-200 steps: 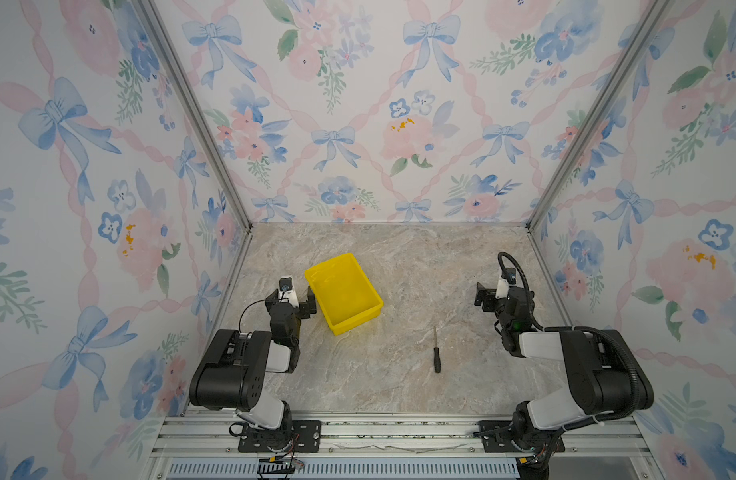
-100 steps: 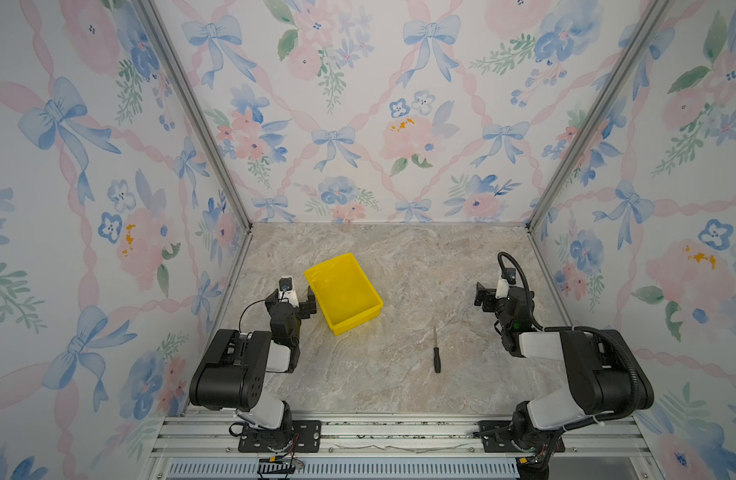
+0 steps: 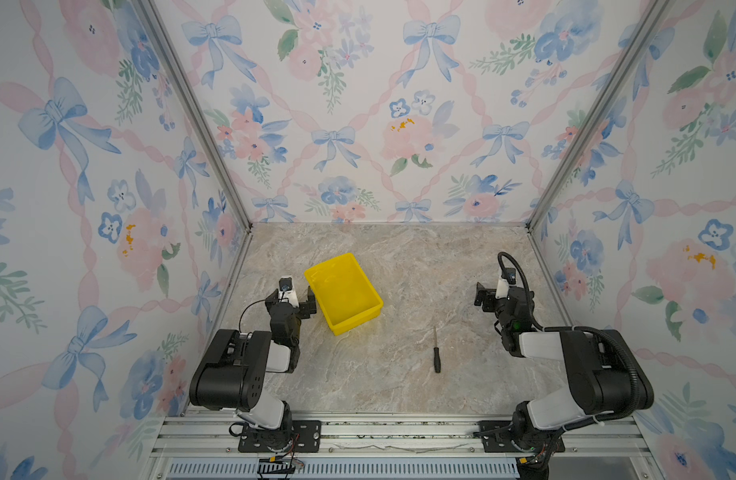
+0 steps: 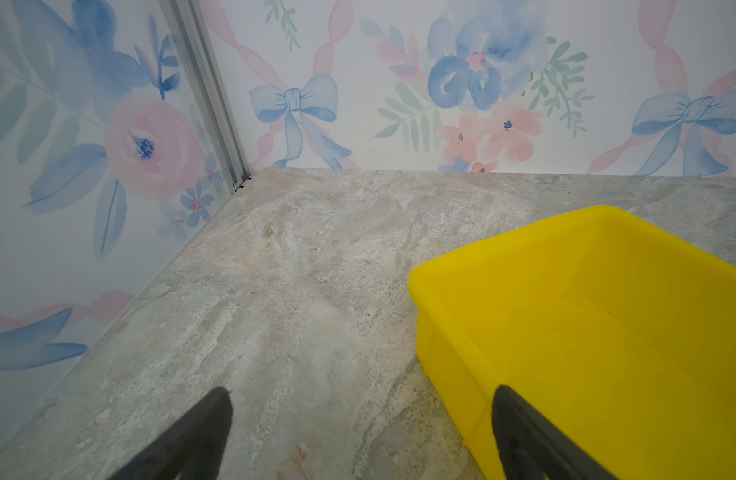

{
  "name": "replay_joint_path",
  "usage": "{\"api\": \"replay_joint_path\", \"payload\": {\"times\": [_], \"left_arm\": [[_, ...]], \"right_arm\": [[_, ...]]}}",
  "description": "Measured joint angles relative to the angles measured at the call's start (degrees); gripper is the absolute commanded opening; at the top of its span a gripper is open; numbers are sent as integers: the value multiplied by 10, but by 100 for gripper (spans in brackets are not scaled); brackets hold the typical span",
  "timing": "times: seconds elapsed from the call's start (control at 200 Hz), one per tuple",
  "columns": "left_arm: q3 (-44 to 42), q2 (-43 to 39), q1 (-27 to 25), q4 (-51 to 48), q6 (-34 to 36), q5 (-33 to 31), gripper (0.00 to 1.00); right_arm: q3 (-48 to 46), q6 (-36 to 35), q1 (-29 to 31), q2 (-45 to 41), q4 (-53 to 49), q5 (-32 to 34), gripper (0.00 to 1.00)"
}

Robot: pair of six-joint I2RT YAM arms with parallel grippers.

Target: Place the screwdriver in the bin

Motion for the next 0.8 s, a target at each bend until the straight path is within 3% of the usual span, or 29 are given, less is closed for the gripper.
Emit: {"api": "replay_joint_path", "payload": {"times": [0.8], "left_arm": [[3, -3, 0, -13, 6, 7, 98]], "right_arm": [[0, 0, 0, 4, 0, 0, 97]]}}
